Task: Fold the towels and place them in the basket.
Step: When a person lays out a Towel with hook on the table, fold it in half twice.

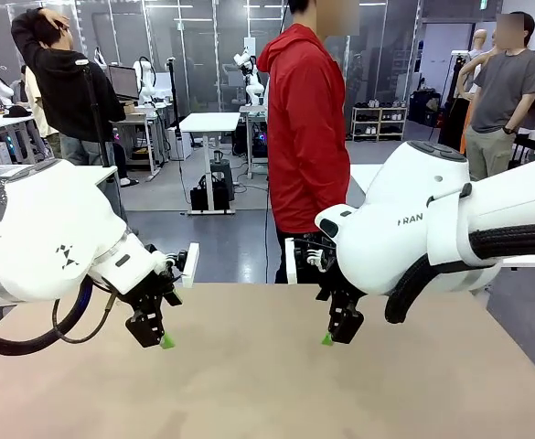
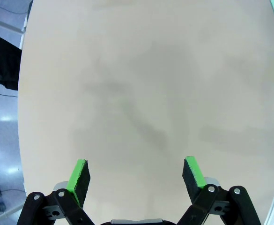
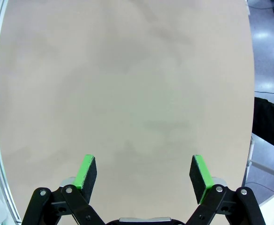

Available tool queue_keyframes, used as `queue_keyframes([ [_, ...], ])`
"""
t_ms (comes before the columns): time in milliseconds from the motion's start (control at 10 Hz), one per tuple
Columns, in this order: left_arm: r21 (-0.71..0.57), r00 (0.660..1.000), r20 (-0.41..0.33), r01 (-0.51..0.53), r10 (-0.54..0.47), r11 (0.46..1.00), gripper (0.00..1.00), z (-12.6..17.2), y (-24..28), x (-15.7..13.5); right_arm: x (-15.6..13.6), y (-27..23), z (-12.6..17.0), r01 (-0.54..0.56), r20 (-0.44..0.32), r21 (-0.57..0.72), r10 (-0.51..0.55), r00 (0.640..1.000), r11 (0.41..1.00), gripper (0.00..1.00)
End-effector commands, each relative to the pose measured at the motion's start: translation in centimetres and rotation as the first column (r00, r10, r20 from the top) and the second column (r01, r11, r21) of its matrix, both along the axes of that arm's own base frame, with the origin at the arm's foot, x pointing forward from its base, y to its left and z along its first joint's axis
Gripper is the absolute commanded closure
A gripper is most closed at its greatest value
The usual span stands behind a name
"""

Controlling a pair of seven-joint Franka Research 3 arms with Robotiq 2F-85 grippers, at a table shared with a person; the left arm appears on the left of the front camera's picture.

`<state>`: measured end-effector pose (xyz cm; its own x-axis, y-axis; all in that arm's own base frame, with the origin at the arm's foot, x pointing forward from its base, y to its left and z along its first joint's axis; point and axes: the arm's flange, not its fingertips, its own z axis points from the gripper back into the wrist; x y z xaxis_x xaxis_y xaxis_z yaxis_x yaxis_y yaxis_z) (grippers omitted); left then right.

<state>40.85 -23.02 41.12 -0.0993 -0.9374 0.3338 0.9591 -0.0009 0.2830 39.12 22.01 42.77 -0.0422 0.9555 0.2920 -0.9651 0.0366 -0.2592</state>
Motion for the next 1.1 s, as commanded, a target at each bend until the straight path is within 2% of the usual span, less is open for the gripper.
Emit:
queue_keyframes([
  [0,-0.004,1.000,0.002,0.006,-0.006,1.000,0.00,0.2,0.1,0.0,-0.1,-0.1,-0.3,-0.002,-0.011,0.008,0.002,1.000,1.000,0.00],
  [300,-0.004,1.000,0.002,0.006,-0.006,1.000,0.00,0.2,0.1,0.0,-0.1,0.0,-0.1,0.000,0.000,-0.004,0.000,1.000,1.000,0.00],
  [400,0.002,1.000,0.001,0.001,-0.001,1.000,0.00,0.0,0.0,0.0,0.6,-0.2,0.0,-0.056,-0.082,0.023,0.058,0.995,0.998,0.00],
  [500,-0.023,1.000,-0.010,-0.003,0.003,1.000,0.00,1.6,0.7,0.8,1.5,-1.6,0.9,-0.054,-0.101,0.044,0.058,0.993,0.998,0.00],
  [700,-0.078,0.999,-0.022,-0.037,0.035,0.996,0.00,6.8,3.0,1.8,2.3,-5.3,4.8,-0.046,-0.137,0.081,0.057,0.989,0.996,0.00],
  [1000,-0.164,0.998,-0.061,-0.006,-0.005,0.986,0.00,16.6,7.5,2.4,1.7,-13.5,13.8,0.010,-0.086,0.149,0.003,0.996,0.989,0.00],
])
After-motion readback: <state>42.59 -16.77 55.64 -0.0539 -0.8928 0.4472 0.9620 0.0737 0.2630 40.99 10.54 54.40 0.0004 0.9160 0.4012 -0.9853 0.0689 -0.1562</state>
